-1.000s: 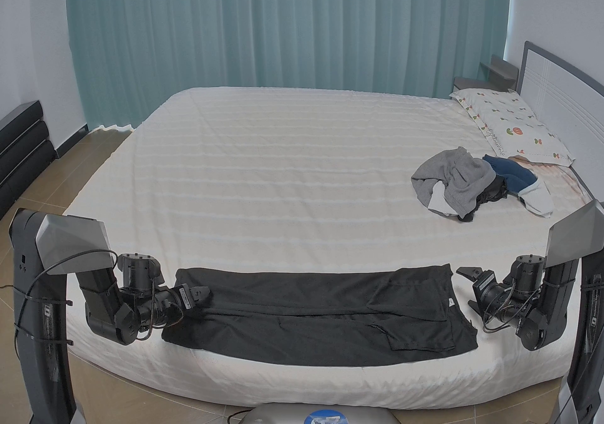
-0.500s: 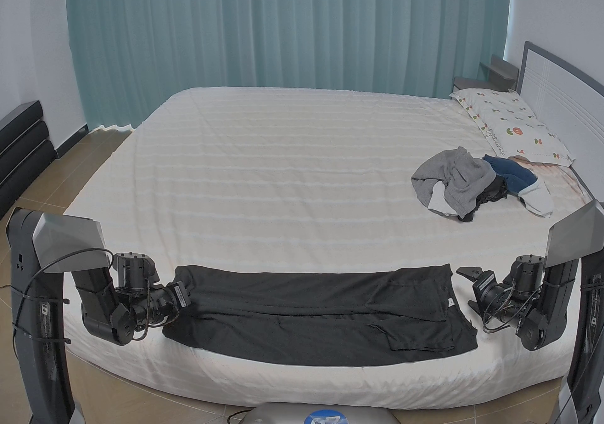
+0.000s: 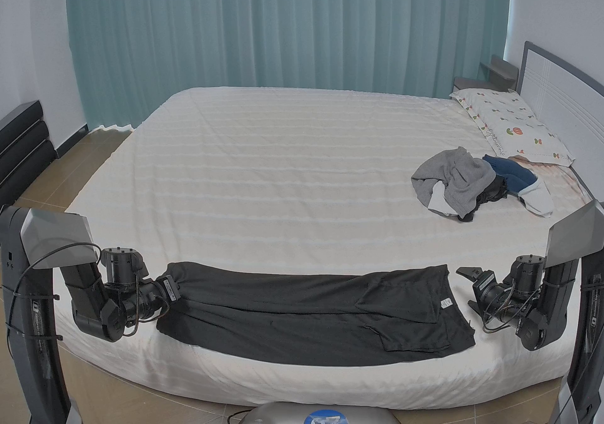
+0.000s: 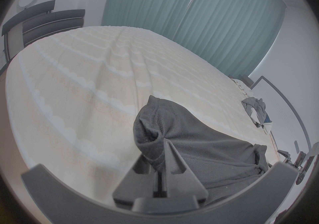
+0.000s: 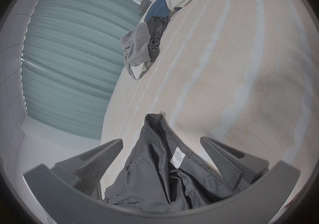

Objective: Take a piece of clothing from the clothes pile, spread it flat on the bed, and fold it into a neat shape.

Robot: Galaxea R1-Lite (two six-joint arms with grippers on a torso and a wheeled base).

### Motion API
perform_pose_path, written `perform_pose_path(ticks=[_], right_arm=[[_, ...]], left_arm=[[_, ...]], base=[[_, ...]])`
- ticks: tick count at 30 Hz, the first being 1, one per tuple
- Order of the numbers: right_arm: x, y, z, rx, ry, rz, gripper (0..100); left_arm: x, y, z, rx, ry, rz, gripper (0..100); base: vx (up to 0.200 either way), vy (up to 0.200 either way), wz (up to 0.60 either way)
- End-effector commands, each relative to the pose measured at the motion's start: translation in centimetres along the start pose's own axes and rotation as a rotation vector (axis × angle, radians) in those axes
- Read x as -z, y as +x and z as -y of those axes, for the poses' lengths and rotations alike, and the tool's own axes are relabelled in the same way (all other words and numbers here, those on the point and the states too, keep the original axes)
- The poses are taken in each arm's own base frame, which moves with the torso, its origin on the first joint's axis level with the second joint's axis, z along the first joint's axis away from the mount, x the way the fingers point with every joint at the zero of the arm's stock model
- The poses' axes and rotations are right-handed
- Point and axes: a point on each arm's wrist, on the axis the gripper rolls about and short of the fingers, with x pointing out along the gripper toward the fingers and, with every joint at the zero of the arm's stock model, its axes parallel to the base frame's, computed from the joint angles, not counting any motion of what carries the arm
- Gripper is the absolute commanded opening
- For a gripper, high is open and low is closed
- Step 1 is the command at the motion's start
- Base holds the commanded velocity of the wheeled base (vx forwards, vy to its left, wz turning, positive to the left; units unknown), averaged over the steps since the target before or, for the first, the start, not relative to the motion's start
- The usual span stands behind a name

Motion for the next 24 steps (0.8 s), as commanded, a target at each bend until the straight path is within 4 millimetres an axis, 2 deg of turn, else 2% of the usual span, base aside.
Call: perform_pose_path(ticks=[1, 12, 13, 24], right_arm=[[0.0, 0.0, -0.1, -0.009, -0.002, 0.005, 100], [0.0, 0.0, -0.1, -0.009, -0.002, 0.005, 100], [0.0, 0.0, -0.1, -0.009, -0.002, 0.005, 100], [0.0, 0.0, -0.1, -0.009, -0.002, 0.005, 100]], left_arm=[[-0.3, -0.2, -0.2, -0.006, -0.003, 0.012, 0], [0.2, -0.2, -0.4, -0.012, 0.003, -0.011, 0], [0.3, -0.3, -0.3, -0.010, 0.005, -0.014, 100], [0.9, -0.3, 1.6, 0.047, 0.037, -0.004, 100]], base=[[0.000, 0.000, 0.00], [0.000, 0.000, 0.00], [0.000, 0.000, 0.00], [0.000, 0.000, 0.00]])
